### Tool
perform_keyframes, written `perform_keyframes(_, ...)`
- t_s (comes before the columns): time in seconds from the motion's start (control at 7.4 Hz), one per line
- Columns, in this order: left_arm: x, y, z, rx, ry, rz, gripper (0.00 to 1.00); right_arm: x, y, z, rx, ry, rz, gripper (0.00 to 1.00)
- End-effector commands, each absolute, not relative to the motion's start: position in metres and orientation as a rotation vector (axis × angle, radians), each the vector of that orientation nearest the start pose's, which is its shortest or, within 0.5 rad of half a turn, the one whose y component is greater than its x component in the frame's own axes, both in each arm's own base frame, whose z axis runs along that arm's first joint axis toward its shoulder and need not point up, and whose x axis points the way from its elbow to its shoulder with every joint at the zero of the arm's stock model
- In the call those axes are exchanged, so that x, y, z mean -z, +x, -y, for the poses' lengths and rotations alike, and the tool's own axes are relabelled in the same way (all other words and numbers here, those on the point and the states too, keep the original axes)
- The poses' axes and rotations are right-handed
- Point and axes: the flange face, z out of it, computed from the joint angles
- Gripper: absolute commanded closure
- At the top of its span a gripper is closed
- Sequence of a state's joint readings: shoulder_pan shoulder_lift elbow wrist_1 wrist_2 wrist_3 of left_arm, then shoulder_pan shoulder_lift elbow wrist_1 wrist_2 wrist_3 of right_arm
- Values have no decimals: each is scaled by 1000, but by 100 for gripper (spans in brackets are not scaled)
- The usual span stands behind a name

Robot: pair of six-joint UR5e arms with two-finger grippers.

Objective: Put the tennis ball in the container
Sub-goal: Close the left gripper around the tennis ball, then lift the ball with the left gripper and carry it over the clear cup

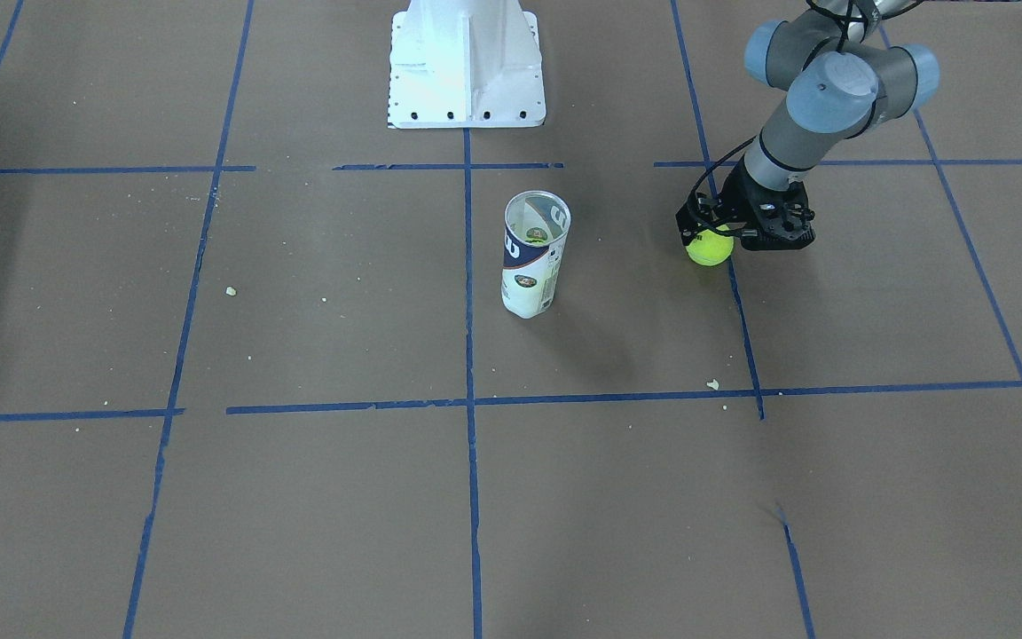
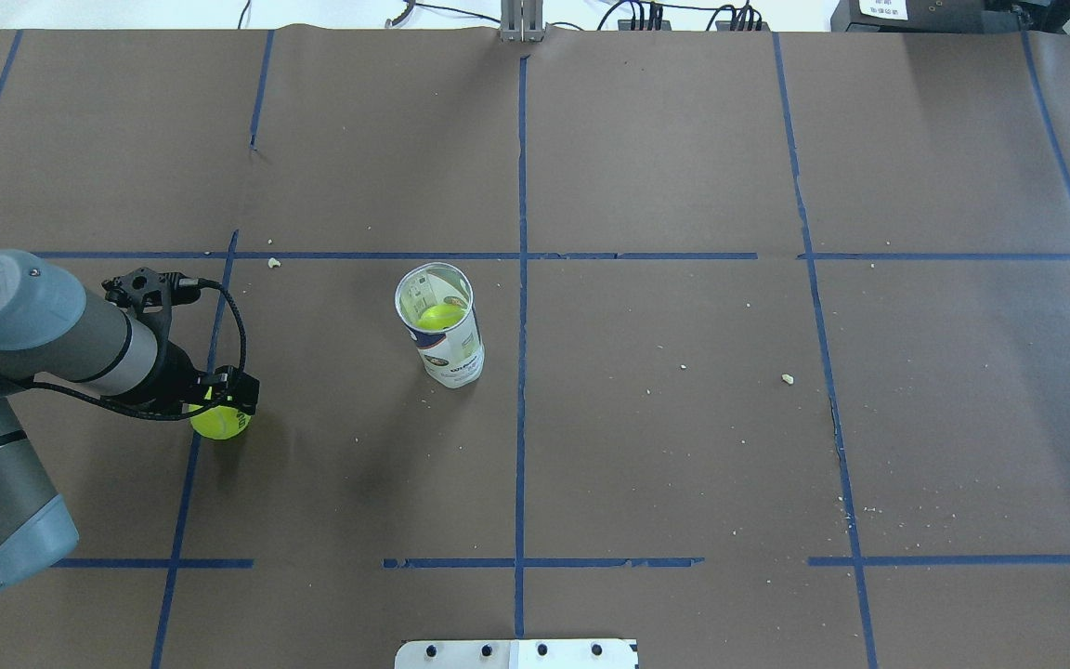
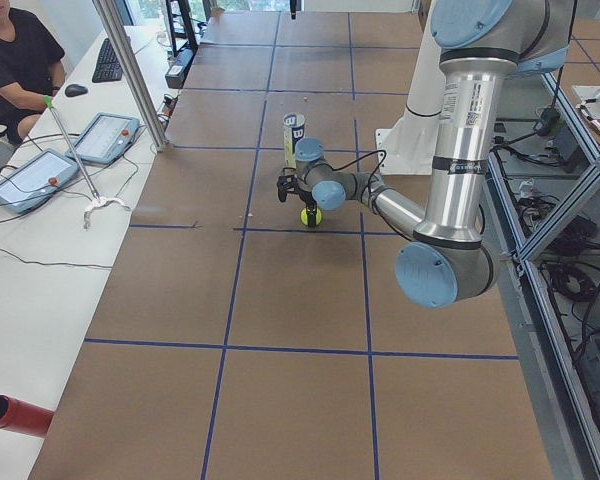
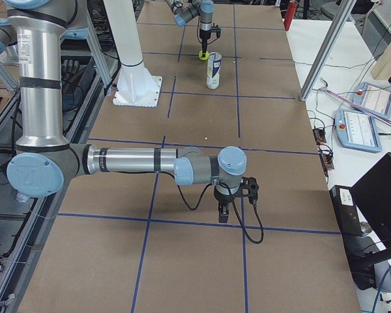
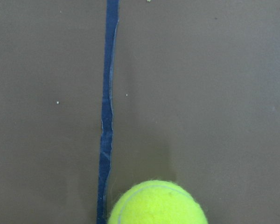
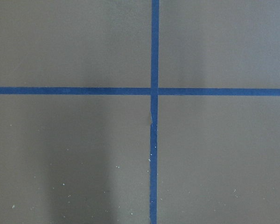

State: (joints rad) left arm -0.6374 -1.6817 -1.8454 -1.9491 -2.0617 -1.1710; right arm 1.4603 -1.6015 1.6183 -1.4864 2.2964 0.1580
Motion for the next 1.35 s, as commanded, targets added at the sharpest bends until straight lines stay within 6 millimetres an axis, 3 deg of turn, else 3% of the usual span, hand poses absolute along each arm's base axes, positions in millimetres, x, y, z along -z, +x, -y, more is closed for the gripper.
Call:
perform_keyframes(0.0,-425,383,392,32,-28,-890,99,-645,13,490,-9,-1,731,0)
perform_keyframes(0.14,-424,379,394,33,-22,-892,100,-645,13,490,-9,-1,731,0)
perform_keyframes(0.27,-404,367,391,28,-4,-914,100,-645,13,490,-9,-1,731,0)
perform_keyframes(0.41,-372,341,384,38,-5,-888,100,-645,13,490,-9,-1,731,0)
perform_keyframes(0.54,-335,298,385,25,16,-831,100,-645,13,490,-9,-1,731,0)
perform_keyframes(0.81,-235,250,413,98,56,-802,100,-645,13,490,-9,-1,731,0)
perform_keyframes(1.08,-151,241,413,73,39,-771,100,-645,13,490,-9,-1,731,0)
perform_keyframes(1.22,-132,250,415,53,15,-811,100,-645,13,490,-9,-1,731,0)
